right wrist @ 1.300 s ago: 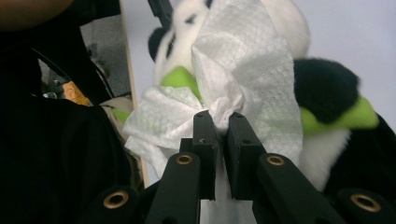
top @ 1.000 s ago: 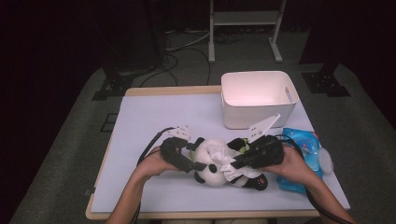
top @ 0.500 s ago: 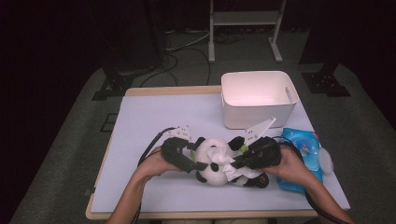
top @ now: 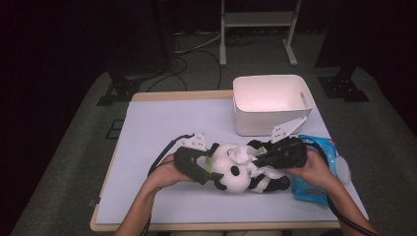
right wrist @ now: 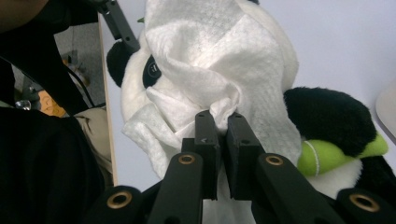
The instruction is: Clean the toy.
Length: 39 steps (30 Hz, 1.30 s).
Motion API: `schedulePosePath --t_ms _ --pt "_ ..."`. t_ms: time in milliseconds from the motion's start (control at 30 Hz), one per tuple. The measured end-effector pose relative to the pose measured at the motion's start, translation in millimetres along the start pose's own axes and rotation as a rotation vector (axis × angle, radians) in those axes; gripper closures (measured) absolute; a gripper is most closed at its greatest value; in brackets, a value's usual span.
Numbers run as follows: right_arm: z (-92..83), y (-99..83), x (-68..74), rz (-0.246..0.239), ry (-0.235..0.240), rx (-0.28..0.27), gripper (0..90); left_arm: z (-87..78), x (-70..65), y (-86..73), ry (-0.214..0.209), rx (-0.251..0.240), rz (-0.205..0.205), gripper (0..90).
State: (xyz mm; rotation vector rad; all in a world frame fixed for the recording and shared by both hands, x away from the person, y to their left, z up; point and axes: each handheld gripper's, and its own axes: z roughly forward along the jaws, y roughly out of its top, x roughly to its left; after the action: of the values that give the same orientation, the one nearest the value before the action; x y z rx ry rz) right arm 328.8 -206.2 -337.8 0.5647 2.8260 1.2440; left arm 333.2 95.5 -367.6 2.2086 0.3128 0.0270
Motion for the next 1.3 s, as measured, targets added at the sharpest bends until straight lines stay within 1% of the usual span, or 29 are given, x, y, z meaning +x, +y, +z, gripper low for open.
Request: schedulePosePath --t_ms 67,200,267,367,500,600,700,800,933,1000,1133,1300 --pt "-1.2 -0.6 -2.0 0.005 -0.01 -0.006 84.1 -0.3 -1.2 2.3 0.003 0.002 0.009 16.1" --pt "-1.3 -1.6 -6.9 0.01 -0.009 -0.021 84.2 -0.5 -3.1 5.5 0.008 0.009 0.023 16.1" --pt "-1.1 -2.1 -9.9 0.015 -0.017 -0.031 84.4 -0.4 -3.7 7.2 0.009 0.017 0.029 16.2" --pt "0.5 -3.3 -14.6 0.027 0.0 -0.047 84.5 -0.2 -3.4 10.1 0.012 0.029 0.035 16.2" --pt "0.5 -3.8 -17.2 0.026 0.0 -0.049 84.6 0.3 -5.0 15.0 0.016 0.033 0.042 16.2" --pt "-0.7 -5.4 -18.4 0.032 0.0 -0.055 84.6 -0.2 -6.1 17.7 0.022 0.043 0.074 16.2" --pt "-1.2 -8.0 -18.7 0.036 0.004 -0.068 84.6 1.2 -7.7 18.3 0.036 0.049 0.077 16.3" --pt "-1.3 -6.8 -14.7 0.03 -0.01 -0.07 84.5 2.7 -7.8 18.3 0.058 0.057 0.057 16.6" --pt "-6.2 -3.1 -7.9 0.008 -0.006 -0.095 84.4 2.7 -6.8 17.7 0.054 0.036 0.04 16.7" --pt "-7.6 0.2 -4.7 0.0 -0.009 -0.095 84.3 3.2 -7.3 18.6 0.056 0.037 0.033 16.8" --pt "-6.4 7.4 1.0 -0.016 0.006 -0.098 84.4 3.3 -7.9 18.4 0.058 0.044 0.041 16.7" --pt "-2.3 16.9 8.8 -0.042 0.044 -0.106 84.2 3.9 -7.9 18.6 0.057 0.034 0.031 16.8"
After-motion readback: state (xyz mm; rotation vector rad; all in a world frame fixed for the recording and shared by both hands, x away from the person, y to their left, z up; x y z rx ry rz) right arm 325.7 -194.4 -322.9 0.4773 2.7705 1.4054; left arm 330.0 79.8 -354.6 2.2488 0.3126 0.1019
